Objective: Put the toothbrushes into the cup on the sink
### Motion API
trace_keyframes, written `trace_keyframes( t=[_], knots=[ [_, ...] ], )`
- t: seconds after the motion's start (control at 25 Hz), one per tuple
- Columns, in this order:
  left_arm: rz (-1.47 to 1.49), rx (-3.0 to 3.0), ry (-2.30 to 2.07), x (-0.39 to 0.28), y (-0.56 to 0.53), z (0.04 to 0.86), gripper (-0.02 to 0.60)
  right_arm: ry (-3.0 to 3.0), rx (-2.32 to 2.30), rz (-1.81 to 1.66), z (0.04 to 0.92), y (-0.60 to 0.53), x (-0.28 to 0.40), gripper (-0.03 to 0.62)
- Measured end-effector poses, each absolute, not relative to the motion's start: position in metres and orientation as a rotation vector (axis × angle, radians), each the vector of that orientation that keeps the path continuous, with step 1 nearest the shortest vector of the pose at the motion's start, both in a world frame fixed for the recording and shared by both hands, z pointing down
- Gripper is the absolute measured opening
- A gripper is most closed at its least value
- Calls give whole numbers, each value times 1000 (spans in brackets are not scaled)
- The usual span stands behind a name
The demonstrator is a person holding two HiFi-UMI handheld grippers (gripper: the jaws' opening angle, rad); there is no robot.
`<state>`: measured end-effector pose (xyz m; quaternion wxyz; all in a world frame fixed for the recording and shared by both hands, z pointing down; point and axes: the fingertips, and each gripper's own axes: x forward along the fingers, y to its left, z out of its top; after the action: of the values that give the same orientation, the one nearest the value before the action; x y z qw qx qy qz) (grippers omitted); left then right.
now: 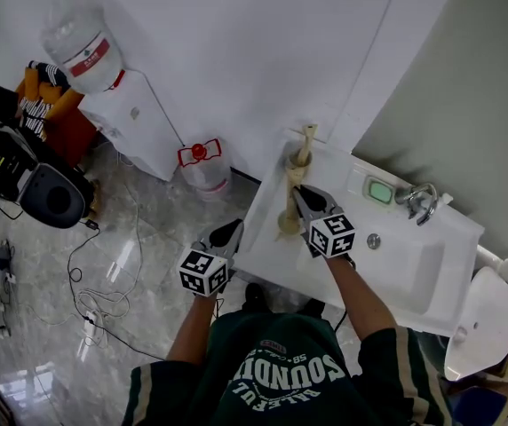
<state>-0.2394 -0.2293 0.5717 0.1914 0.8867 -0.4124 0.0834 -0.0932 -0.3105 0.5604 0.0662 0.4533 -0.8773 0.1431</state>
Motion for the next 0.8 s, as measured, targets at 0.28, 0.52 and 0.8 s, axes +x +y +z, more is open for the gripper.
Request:
trace_keyframes(
  t=[0.28, 0.52, 0.8],
  knots=[
    [233, 2498, -1123, -239, -232, 574, 49, -2595, 1430, 523, 592, -301, -86, 31],
    [233, 2507, -1102, -235, -233, 575, 49, -2603, 1448, 484, 577, -306, -88, 31],
    [238, 2508, -1089, -229, -228, 579, 49, -2552, 1400, 498, 604, -296, -95, 31]
  ],
)
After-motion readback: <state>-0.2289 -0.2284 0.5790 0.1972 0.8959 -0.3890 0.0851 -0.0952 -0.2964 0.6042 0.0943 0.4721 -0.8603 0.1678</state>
